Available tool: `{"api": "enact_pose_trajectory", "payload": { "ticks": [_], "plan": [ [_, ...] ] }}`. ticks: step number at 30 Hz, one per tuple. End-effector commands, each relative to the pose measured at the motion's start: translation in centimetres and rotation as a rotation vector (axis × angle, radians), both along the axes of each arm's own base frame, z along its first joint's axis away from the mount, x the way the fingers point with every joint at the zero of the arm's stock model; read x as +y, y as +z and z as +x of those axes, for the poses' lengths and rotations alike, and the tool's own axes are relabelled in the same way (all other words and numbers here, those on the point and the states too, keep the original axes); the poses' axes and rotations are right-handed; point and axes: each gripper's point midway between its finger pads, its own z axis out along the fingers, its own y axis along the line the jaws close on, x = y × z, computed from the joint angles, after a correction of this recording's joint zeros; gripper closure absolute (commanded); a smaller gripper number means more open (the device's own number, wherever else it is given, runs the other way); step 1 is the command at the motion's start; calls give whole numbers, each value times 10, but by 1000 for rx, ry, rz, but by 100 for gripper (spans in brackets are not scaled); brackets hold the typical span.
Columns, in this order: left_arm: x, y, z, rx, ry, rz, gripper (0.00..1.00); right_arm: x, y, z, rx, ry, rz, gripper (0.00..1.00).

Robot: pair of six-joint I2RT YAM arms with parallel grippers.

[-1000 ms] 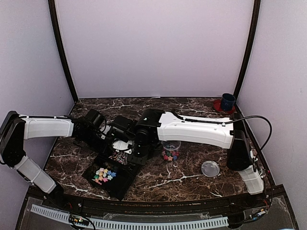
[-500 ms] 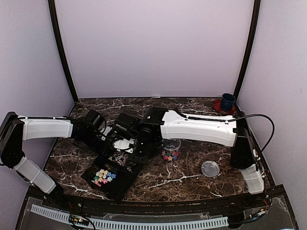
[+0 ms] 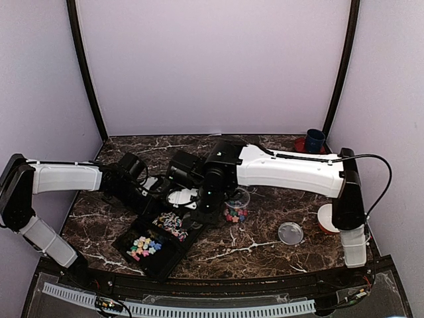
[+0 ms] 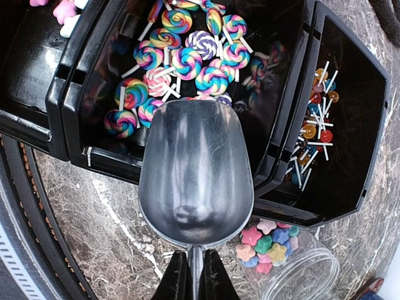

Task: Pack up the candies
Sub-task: Scoop the fake candies from the storage box.

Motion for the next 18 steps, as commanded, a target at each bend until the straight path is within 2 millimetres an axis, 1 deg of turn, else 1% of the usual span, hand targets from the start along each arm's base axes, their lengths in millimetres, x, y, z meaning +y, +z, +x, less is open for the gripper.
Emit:
{"api": "enact_pose_trajectory", "payload": {
  "ticks": [1, 4, 7, 13, 15, 18],
  "plan": [
    [-31, 46, 18, -96, -49, -179, 100, -23, -39, -12, 89, 29, -158, 100],
    [-35, 48, 16, -96, -65, -203, 100, -15, -58, -18, 140, 48, -177, 100],
    [-39, 50, 14, -100, -84, -209, 100, -3, -73, -24, 175, 83, -181, 100],
    [-45, 58, 10, -111, -112, -246, 100, 35, -90, -45, 190, 249, -118, 100],
    [-48, 64, 9, -122, -121, -270, 100, 42, -97, -42, 173, 260, -86, 100],
    [-51, 71, 7, -132, -135, -303, 100, 43, -113, -28, 111, 207, -82, 100]
  ]
}}
